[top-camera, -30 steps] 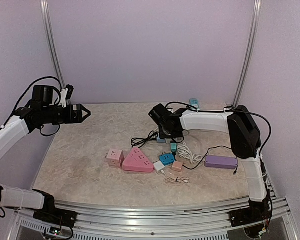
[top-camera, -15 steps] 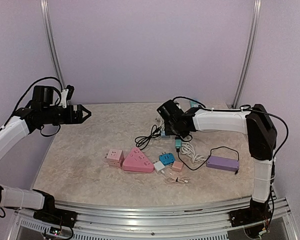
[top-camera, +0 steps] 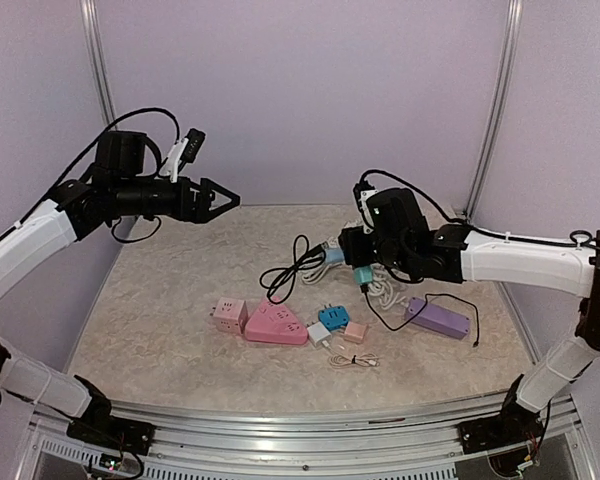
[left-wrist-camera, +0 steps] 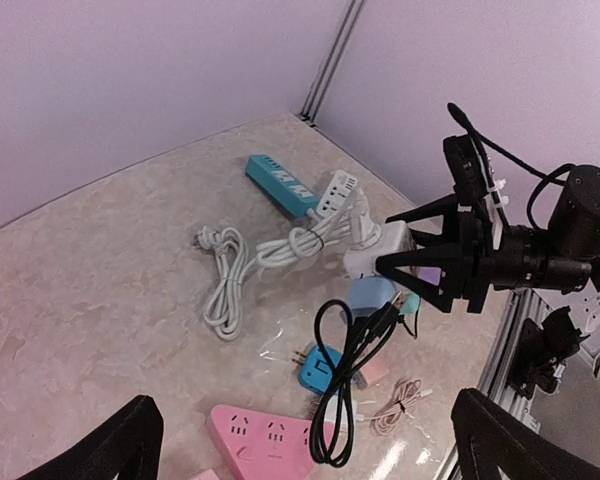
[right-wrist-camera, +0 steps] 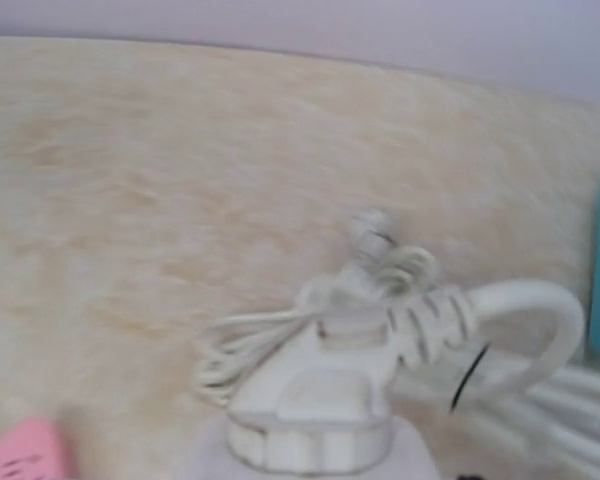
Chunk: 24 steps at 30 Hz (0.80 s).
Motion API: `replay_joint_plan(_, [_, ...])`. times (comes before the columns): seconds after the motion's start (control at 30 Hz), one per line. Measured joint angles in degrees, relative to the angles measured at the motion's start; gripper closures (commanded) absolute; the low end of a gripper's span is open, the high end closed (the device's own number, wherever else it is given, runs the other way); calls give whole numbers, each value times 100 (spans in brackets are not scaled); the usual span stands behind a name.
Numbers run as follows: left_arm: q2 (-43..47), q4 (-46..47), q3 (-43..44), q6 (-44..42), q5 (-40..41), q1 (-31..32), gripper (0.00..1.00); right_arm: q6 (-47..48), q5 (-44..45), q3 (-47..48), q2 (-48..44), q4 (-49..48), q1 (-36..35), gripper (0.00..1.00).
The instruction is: Pull the plug off the socket
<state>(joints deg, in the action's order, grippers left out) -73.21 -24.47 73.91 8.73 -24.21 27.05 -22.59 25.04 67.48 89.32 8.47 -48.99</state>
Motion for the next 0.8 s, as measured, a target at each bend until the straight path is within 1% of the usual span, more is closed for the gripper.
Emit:
replay_joint_plan(0.1, [-387, 247, 343, 85, -413, 293, 1, 345, -52, -188, -280, -245, -330, 100])
replay_joint_plan(0.2, [-745, 437, 358, 203, -787, 442, 1, 570, -39, -284, -426, -422, -686, 100])
replay_joint_plan(0.3, [-1054, 734, 90, 348, -1147, 560, 1, 710, 28, -393, -507, -629, -962, 100])
replay_joint_plan(0.4, [-1150, 907, -295, 511, -1475, 654, 1, 824, 129, -533, -544, -890, -1204, 100])
replay_joint_plan(0.47, [-1213, 962, -442, 603, -1670, 699, 1, 883, 208, -601, -553, -1027, -1318, 100])
replay_joint_plan(0.7, [-1456, 1119, -455, 787, -2131, 846, 1, 1060, 481, -632, -553, -1344, -1495, 100])
replay_joint_plan(0.8, [-1596, 1121, -455, 820, -2229, 898, 5, 1106, 546, -632, -553, -1436, -1502, 100])
